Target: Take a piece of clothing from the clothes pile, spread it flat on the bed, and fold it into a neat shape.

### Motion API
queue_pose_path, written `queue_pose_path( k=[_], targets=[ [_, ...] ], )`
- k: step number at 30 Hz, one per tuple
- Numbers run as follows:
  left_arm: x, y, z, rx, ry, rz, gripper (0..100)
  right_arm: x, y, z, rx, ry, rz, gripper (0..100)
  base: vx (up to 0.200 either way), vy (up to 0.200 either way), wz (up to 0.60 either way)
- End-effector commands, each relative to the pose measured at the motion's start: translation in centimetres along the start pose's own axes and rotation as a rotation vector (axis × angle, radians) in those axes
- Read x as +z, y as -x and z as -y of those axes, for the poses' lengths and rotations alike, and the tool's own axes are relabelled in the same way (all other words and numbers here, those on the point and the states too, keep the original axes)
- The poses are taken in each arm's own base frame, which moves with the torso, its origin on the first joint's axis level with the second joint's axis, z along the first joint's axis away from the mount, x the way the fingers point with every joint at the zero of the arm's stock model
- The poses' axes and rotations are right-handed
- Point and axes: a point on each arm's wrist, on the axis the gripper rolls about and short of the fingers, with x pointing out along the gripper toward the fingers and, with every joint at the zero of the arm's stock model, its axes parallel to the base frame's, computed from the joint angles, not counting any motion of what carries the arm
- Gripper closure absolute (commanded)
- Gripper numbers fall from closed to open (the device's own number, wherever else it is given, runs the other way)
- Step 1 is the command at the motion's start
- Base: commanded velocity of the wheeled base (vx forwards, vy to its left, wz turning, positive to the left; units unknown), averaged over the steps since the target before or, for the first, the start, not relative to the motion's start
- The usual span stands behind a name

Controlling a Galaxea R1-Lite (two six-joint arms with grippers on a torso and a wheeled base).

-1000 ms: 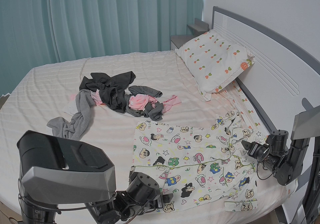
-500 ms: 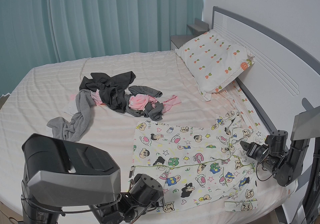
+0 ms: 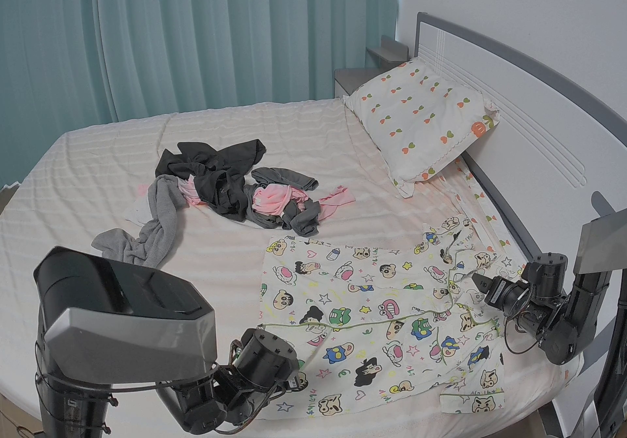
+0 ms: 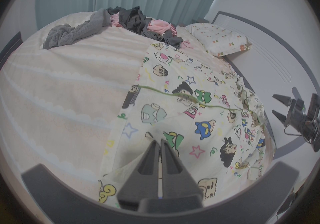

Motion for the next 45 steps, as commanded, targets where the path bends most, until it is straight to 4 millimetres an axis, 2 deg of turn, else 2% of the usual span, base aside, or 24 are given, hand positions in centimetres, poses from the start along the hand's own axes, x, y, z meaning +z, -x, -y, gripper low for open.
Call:
queue_pose_path(
  k=[1,12,21,22,26,29,35,37,45],
  targets=[
    [1.0,-0.2,-0.6,0.008,0.030,0.030,100,0.0,0.1,0.0,0.000,0.001,-0.002,0,0.000,0.000,0.00],
    [2.8,-1.3,-2.2,0.038,0.077,0.079,100,-0.1,0.1,-0.1,0.000,0.004,-0.004,0,0.000,0.000,0.00],
    [3.2,-2.2,-2.9,0.041,0.109,0.107,100,-0.1,0.2,0.0,-0.001,0.005,-0.003,0,0.000,0.000,0.00],
    [3.2,-2.2,-2.9,0.041,0.109,0.107,0,-0.1,0.2,0.0,-0.001,0.005,-0.003,0,0.000,0.000,0.00],
    [3.1,-2.2,-3.2,0.043,0.118,0.100,0,-0.1,0.2,0.0,-0.003,0.005,-0.004,0,0.000,0.000,0.00],
    [3.1,-1.4,-3.5,0.036,0.121,0.097,0,-0.2,0.5,0.1,-0.004,0.008,-0.012,0,0.000,0.000,0.00],
    [4.1,2.8,-3.6,-0.151,0.183,0.090,0,-0.3,0.8,0.3,-0.010,0.031,-0.024,0,0.000,0.000,0.00],
    [3.9,3.5,-3.7,-0.167,0.183,0.084,0,-0.5,0.8,0.3,-0.012,0.034,-0.032,0,0.000,0.000,0.00],
    [3.4,3.6,-3.8,-0.166,0.231,0.058,0,-1.2,1.4,-0.2,0.007,0.053,-0.061,0,-0.175,0.000,0.00]
  ],
)
